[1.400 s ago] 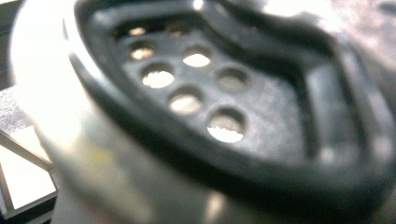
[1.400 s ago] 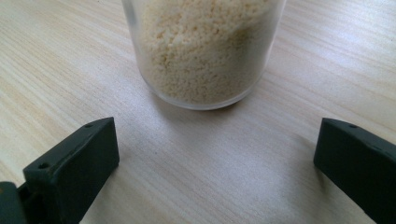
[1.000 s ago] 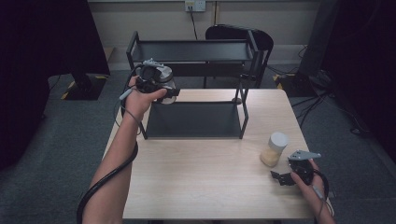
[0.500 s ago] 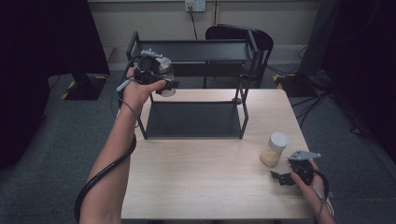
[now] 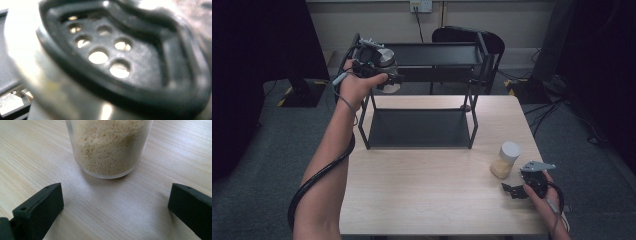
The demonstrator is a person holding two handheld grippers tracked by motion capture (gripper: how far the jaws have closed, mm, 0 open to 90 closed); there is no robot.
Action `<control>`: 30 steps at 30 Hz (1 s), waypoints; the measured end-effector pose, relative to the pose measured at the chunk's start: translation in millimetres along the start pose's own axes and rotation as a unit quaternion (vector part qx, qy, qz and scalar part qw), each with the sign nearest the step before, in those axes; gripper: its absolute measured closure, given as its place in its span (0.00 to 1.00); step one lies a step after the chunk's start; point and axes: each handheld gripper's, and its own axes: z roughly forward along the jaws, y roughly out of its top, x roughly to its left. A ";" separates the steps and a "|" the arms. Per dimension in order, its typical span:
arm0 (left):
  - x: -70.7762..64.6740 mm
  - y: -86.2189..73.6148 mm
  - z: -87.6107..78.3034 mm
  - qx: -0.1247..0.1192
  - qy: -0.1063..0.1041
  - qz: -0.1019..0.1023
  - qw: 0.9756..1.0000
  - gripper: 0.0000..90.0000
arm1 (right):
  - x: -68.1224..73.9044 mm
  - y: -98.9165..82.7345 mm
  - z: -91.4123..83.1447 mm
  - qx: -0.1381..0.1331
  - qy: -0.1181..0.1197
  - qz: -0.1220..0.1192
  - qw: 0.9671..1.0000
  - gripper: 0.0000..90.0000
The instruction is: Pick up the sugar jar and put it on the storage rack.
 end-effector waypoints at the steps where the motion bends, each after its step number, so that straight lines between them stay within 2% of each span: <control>1: -0.2 1.2 -0.5 -0.001 0.000 0.000 1.000 0.33 | 0.0 0.0 0.0 0.000 0.000 0.000 1.000 0.00; 13: 2.0 26.8 -7.2 -0.004 -0.003 0.000 1.000 0.33 | -0.1 0.0 0.0 0.000 0.000 0.000 1.000 0.00; 22: 2.4 50.8 -6.3 0.002 0.013 0.006 1.000 0.33 | -0.3 0.0 0.1 0.000 0.001 -0.001 1.000 0.00; 30: 9.4 60.4 0.6 0.000 0.022 -0.001 1.000 0.33 | -0.4 0.0 0.1 0.000 0.001 -0.001 1.000 0.00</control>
